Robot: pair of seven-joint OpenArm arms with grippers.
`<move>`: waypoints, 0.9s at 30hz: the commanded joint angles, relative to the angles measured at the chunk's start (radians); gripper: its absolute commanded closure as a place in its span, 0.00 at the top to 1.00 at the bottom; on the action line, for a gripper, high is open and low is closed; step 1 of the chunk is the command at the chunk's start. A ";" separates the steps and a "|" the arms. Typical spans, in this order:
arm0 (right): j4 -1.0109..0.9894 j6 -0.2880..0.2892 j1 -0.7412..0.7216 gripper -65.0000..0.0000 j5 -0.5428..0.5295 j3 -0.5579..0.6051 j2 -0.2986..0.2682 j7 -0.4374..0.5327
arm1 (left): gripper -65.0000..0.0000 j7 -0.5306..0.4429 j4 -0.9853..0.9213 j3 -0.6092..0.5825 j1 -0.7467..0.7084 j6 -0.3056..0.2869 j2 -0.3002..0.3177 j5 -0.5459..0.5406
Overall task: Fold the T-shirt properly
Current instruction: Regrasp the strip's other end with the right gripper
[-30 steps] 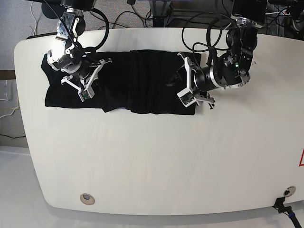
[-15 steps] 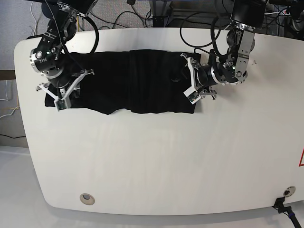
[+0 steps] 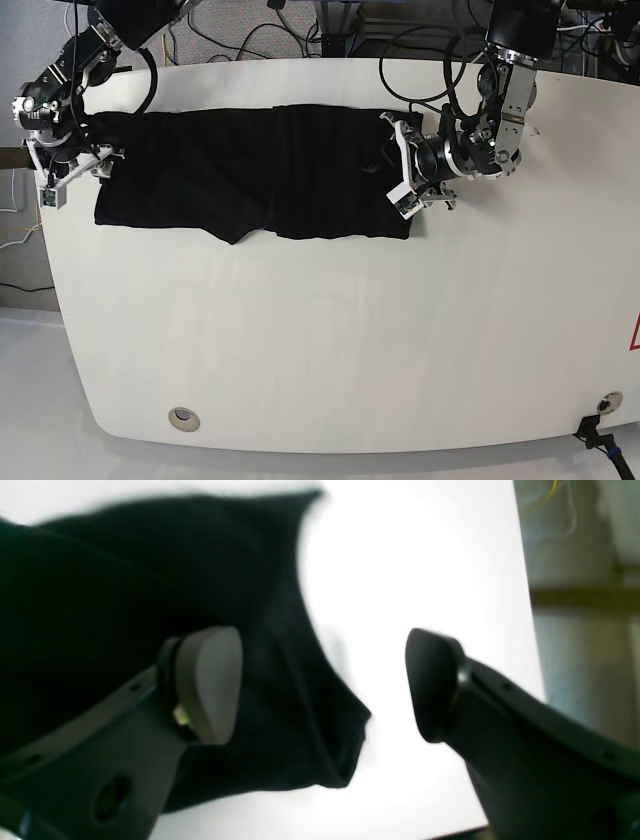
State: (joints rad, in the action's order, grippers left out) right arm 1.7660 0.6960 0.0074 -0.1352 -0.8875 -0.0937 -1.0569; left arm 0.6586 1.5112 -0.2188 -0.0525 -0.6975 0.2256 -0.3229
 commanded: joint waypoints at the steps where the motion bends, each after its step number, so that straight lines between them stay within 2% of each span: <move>1: -0.090 0.002 -0.036 0.76 -0.054 -0.049 -0.038 0.020 | 0.39 0.026 0.004 0.002 -0.002 -0.001 0.007 0.014; 4: -0.177 0.002 -0.031 0.76 -0.151 -0.057 -0.061 0.019 | 0.39 0.026 0.002 0.002 -0.011 -0.001 0.007 0.014; 7: -0.252 0.002 -0.031 0.76 -0.189 -0.058 -0.062 0.019 | 0.39 0.026 0.002 0.002 -0.013 -0.001 0.007 0.014; 13: -0.288 0.002 -0.030 0.75 -0.191 -0.057 -0.053 0.020 | 0.39 0.026 0.004 0.002 -0.013 -0.001 0.007 0.014; 15: -0.282 0.002 -0.030 0.75 -0.191 -0.055 -0.027 0.020 | 0.39 0.026 0.004 0.002 -0.013 -0.001 0.007 0.014; 19: -0.280 0.002 -0.030 0.75 -0.191 -0.055 -0.019 0.017 | 0.39 0.026 0.004 0.002 -0.013 -0.001 0.007 0.014; 21: -0.282 0.002 -0.030 0.68 -0.189 -0.055 -0.005 0.017 | 0.39 0.026 0.004 0.002 -0.013 -0.001 0.007 0.014; 27: -0.286 0.002 -0.030 0.25 -0.189 -0.054 -0.002 0.017 | 0.39 0.026 0.004 0.002 -0.013 -0.001 0.007 0.014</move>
State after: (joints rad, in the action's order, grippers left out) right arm 1.4734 0.6926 -0.0185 -0.3229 -0.9417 -0.0864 -1.0252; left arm 0.6460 1.5116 -0.2165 -0.0658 -0.6971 0.2256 -0.3267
